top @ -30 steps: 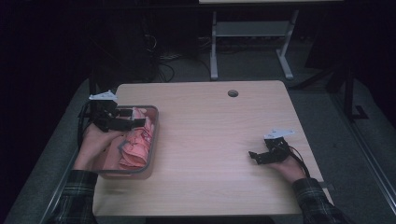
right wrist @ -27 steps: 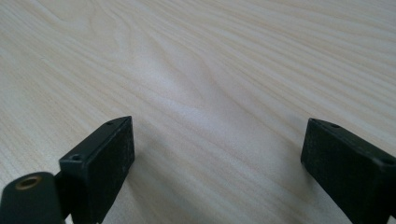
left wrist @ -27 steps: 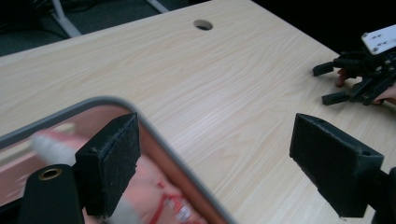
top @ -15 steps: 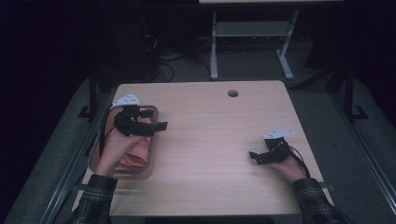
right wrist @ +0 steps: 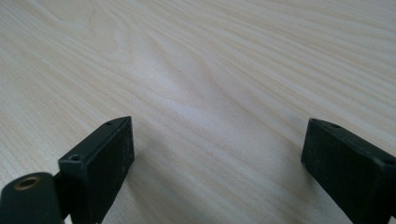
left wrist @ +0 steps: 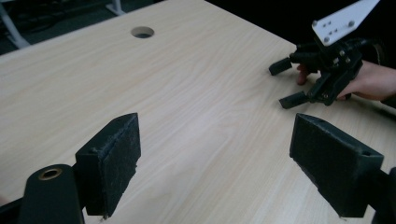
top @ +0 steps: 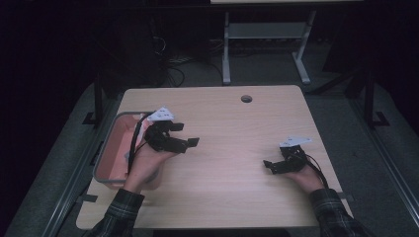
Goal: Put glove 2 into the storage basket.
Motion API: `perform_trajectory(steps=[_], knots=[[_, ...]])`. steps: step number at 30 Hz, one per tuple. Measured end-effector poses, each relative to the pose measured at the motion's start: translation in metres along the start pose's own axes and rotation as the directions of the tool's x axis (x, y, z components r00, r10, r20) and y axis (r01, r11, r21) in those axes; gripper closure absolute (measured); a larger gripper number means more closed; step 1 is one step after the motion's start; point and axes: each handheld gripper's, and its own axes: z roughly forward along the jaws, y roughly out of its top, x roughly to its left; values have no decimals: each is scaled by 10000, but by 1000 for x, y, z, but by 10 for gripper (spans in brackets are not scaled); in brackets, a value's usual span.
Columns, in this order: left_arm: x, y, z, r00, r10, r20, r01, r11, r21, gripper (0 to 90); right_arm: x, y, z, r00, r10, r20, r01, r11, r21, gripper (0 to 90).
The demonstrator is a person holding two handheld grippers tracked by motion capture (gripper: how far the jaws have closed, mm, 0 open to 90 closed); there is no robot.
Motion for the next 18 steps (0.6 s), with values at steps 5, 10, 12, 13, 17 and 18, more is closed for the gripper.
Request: perform_trajectory(steps=[5,10,12,13,17,18], knots=[[-13,-8,24,9998,165,64,-168,9992,356,158,0,0,0,10000,-8,1,8,10000,0,88],[-22,-15,40,9991,420,-9,-418,9968,674,159,0,0,0,10000,-3,-2,3,10000,2,88],[-26,-19,46,9986,524,-63,-518,9957,771,158,0,0,0,10000,-6,-1,6,10000,2,88],[-28,-21,50,9985,539,-67,-531,9952,824,159,0,0,0,10000,-5,-1,5,10000,0,88],[-33,-33,64,9983,589,9,-587,9926,1063,158,0,0,0,10000,-8,0,8,10000,1,88],[-34,-35,66,9978,663,29,-663,9913,1135,158,0,0,0,10000,-9,0,9,10000,1,88]])
